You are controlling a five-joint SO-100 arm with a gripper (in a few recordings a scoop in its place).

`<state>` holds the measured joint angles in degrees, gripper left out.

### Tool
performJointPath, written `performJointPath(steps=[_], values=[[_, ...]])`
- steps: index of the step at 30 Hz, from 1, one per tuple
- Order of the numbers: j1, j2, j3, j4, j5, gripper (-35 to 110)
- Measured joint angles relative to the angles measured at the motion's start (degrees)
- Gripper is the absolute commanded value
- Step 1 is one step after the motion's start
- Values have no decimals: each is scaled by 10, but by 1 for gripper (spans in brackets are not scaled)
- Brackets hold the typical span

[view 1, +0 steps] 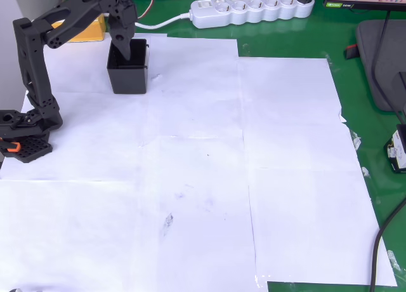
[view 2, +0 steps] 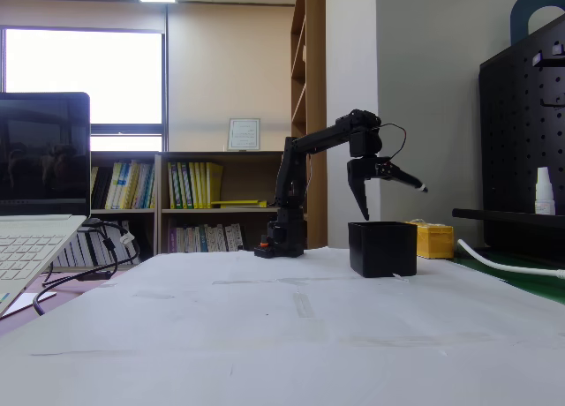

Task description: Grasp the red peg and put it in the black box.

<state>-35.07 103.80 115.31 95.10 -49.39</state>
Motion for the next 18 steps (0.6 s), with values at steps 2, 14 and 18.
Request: performJointPath(steps=[2,14,18], values=[[12,-10,0,-3,-4,0],[114,-117,-92,3,-116,0],[206,-195,-193,-45,-197,0]])
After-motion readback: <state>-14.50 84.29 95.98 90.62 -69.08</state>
